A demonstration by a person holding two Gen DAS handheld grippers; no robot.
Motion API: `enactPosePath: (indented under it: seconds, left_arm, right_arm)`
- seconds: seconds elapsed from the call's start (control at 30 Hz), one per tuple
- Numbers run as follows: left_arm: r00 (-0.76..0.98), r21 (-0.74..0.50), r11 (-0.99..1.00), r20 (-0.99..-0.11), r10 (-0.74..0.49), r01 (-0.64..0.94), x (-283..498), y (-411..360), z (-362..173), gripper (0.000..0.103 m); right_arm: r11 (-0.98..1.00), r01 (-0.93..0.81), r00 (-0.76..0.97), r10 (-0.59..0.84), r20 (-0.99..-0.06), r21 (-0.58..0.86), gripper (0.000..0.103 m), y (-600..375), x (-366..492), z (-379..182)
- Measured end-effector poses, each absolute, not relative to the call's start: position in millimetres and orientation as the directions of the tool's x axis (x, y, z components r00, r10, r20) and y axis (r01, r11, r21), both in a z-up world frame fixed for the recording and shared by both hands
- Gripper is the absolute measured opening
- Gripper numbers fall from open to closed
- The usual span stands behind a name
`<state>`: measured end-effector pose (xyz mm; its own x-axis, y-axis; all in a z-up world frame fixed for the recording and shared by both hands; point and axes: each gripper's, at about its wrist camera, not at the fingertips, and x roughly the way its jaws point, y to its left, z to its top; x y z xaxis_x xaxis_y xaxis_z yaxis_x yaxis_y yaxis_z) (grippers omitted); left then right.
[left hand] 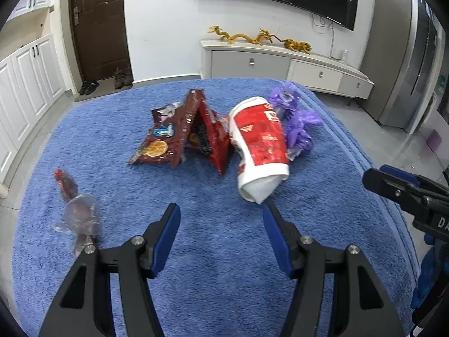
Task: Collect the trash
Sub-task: 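Move both tools back over the remaining wrappers on the towel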
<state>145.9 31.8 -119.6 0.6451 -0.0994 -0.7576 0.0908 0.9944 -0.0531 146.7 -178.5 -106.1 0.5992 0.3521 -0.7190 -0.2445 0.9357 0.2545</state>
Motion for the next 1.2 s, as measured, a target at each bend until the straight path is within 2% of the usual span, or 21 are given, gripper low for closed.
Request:
enactPosePath:
  seconds: [0.4,1.2]
  left_arm:
    - [0.638,-0.07,0.983,-0.752,-0.164,0.17,139,12,-118,0.059]
    - [0.615,-0.072,0.98,-0.769,-0.174,0.188,140,3,-125,0.059]
  right_arm:
    - [0.941,-0.218,0.604,0.338,-0.722,0.258,0.065,-191,145,-110]
    - [0.94,-0.204,0.599,0.341,-0.725,0.273,0.065,-201,144,-116]
